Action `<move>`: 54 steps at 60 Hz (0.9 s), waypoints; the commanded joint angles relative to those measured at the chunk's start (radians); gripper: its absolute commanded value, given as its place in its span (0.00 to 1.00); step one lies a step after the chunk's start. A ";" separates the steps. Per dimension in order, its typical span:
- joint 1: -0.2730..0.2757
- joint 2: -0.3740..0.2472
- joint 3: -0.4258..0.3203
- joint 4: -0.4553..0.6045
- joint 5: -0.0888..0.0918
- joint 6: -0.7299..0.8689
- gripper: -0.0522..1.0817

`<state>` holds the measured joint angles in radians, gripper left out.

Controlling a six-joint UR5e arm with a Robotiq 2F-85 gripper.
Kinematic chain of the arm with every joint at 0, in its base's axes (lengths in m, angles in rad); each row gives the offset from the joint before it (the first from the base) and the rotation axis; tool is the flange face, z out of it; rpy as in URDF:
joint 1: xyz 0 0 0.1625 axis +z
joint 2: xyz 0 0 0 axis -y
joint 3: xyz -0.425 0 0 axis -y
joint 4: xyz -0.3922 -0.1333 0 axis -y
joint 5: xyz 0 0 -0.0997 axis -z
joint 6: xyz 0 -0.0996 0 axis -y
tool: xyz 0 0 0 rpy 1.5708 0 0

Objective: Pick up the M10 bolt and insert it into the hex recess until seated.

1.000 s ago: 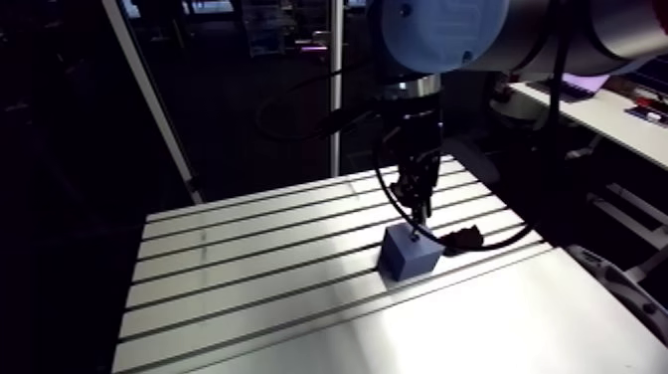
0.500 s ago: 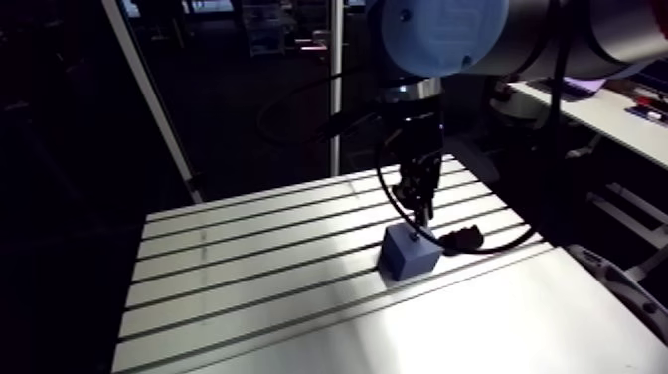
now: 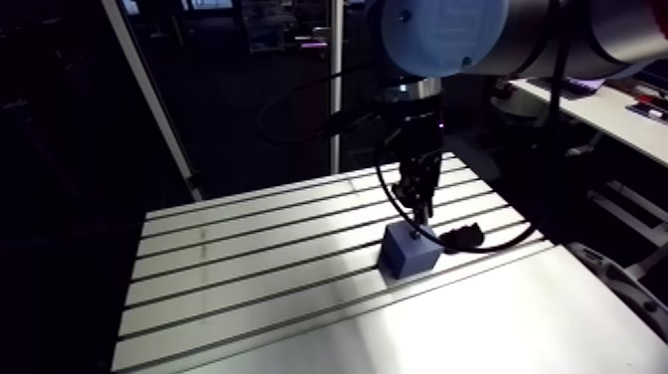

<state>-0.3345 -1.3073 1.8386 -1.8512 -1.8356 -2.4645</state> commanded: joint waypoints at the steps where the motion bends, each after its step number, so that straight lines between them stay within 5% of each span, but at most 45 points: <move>1: 0.000 0.006 0.000 -0.004 0.000 0.000 0.97; 54: 0.002 0.016 0.004 -0.006 0.000 0.000 0.97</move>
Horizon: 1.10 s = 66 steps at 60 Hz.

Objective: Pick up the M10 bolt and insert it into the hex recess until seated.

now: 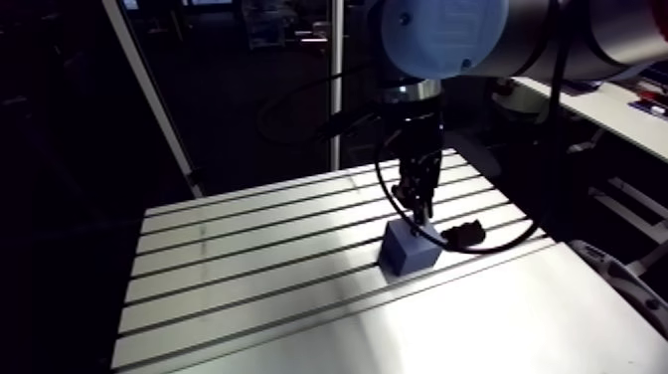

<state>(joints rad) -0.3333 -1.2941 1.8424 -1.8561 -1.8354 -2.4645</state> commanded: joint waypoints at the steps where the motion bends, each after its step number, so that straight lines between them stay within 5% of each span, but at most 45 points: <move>1: 0.000 0.003 0.001 -0.001 0.000 0.000 0.97; 66: 0.005 0.005 -0.002 -0.007 0.000 0.000 0.97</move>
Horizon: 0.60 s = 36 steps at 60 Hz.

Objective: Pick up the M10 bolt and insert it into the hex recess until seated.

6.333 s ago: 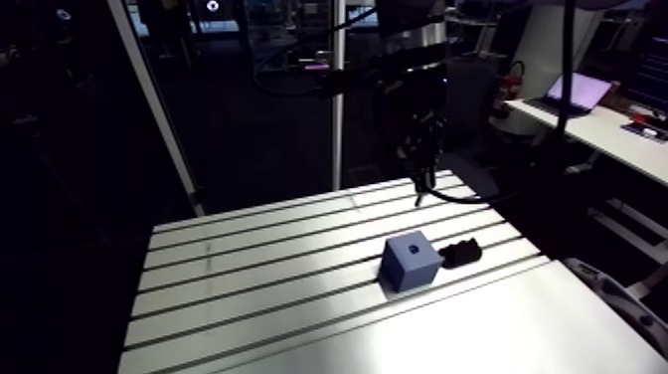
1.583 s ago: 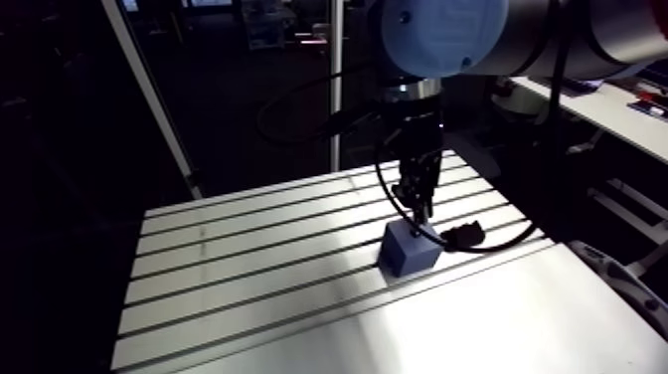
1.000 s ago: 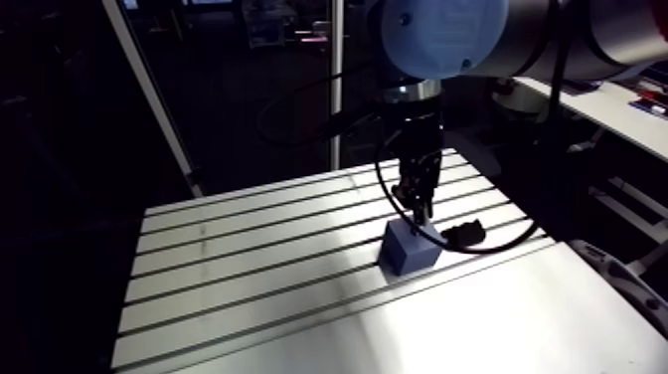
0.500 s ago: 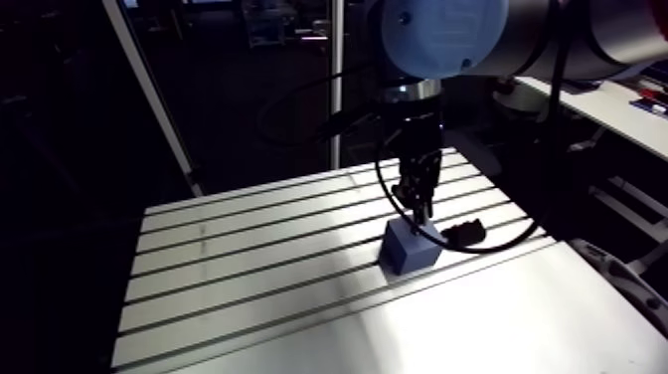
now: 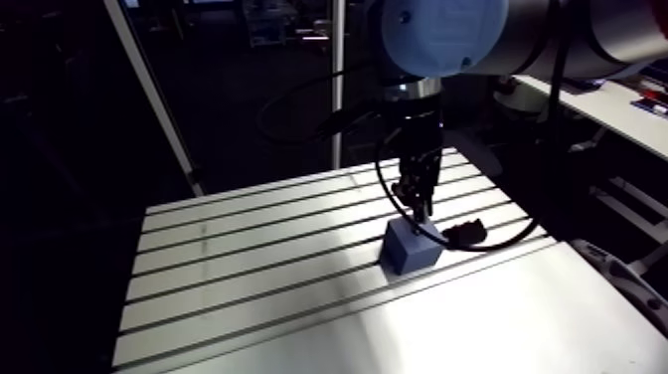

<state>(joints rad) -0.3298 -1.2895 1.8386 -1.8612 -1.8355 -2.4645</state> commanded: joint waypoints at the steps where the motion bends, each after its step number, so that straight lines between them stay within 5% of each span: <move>1: 0.001 0.002 0.003 -0.002 0.000 0.000 0.97; 36: 0.001 0.002 0.008 -0.003 0.000 0.000 0.97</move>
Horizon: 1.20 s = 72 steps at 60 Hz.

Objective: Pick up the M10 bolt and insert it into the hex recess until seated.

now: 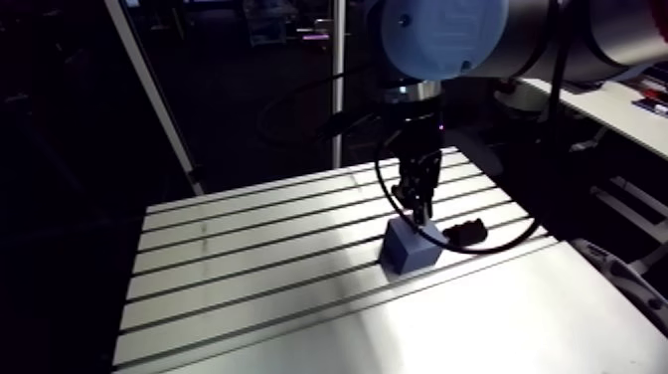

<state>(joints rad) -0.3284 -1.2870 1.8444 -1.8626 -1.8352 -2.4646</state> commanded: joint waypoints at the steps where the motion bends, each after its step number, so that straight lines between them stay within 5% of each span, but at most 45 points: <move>1: 0.000 -0.001 0.002 -0.002 0.000 0.000 0.97; 39: 0.000 0.004 0.008 -0.015 0.000 0.000 0.95; 44: 0.000 0.004 0.009 -0.019 0.000 0.000 0.80; 45: 0.000 0.004 0.009 -0.019 0.000 0.000 0.65; 46: 0.000 0.004 0.009 -0.018 0.000 0.000 0.18; 47: 0.000 0.004 0.009 -0.018 0.000 0.000 0.18; 48: 0.000 0.004 0.008 -0.017 0.000 0.000 0.06; 72: 0.000 0.002 -0.001 -0.025 0.004 0.003 0.05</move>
<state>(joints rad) -0.3284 -1.2838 1.8498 -1.8837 -1.8335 -2.4639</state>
